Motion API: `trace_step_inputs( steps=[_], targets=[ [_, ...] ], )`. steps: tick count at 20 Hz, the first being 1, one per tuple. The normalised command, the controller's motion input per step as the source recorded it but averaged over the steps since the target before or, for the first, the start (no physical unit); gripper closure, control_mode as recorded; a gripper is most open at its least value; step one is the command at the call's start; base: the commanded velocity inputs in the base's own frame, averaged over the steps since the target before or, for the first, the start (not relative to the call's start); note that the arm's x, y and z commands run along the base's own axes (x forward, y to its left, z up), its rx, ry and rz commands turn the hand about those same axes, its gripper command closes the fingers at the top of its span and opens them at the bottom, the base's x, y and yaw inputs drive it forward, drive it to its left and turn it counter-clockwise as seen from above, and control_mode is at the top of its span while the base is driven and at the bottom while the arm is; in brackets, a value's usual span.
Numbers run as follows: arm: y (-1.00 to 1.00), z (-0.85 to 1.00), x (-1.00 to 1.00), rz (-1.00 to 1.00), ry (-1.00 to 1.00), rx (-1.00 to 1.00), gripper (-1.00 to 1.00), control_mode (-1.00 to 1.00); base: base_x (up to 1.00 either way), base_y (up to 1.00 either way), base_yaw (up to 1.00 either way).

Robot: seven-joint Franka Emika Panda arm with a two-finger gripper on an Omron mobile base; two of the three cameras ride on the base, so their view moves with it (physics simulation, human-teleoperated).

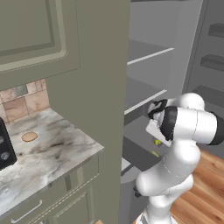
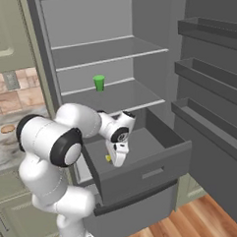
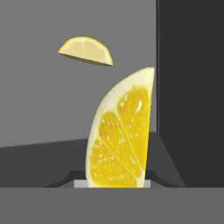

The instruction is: Place the lemon wedges inside the fridge drawer. Close the drawer after placing the vegetables.

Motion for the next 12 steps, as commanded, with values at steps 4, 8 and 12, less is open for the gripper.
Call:
trace_step_inputs(
  steps=[4, 8, 12],
  targets=[
    [-0.11, -0.52, 0.0, 0.0, 0.01, -0.01, 1.0, -1.0, 0.0, 0.0, 0.0],
    [-0.4, -0.46, -0.27, 0.0, 0.0, 0.0, 1.0, -1.0, 0.0, 0.0, 0.0],
    [-0.42, -0.59, -0.46, 0.0, 0.0, 0.0, 1.0, -1.0, 0.0, 0.0, 0.0]
  ],
)
